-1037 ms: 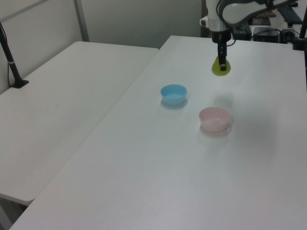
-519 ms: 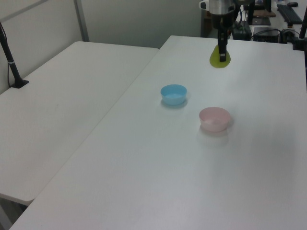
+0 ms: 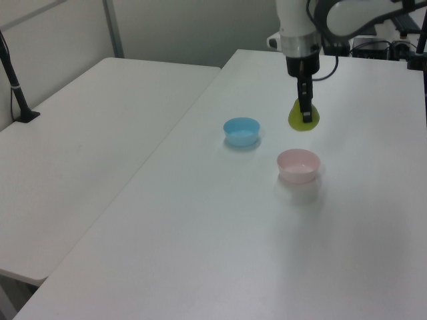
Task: Place the pear in the bowl
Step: 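Carry the held pear over the pink bowl and lower it in, then open the gripper to release the pear and raise the gripper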
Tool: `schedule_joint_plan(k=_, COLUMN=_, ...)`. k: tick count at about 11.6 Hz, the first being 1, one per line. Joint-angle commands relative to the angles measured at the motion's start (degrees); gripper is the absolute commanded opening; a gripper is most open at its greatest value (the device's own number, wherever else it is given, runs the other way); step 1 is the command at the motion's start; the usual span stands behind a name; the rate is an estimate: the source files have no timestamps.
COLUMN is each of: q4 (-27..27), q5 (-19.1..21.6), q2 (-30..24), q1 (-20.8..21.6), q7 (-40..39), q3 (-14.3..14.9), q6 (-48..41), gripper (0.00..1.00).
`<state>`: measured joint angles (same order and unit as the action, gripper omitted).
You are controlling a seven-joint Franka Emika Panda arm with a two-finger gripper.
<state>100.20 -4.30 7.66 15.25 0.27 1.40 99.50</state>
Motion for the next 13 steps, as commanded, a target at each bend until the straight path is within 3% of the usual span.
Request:
schedule_joint_plan(k=1, q4=4.91, q5=0.61, q2=0.76, q1=1.44, q7=1.92, q3=0.62, q6=7.01, gripper=0.28)
schedule_joint_plan(k=10, q4=6.5, q5=0.61, q2=8.24, q1=1.44, q7=1.92, q3=0.62, q6=13.79, gripper=0.31)
schedule_joint_plan(k=11, q4=6.5, q5=0.61, q2=8.94, q1=1.36, q7=1.92, q3=0.62, q6=13.71, gripper=0.35)
schedule_joint_plan(k=13, q4=6.41, q5=0.61, q2=9.12, q1=1.27, q7=1.92, q3=0.62, q6=13.71, gripper=0.6)
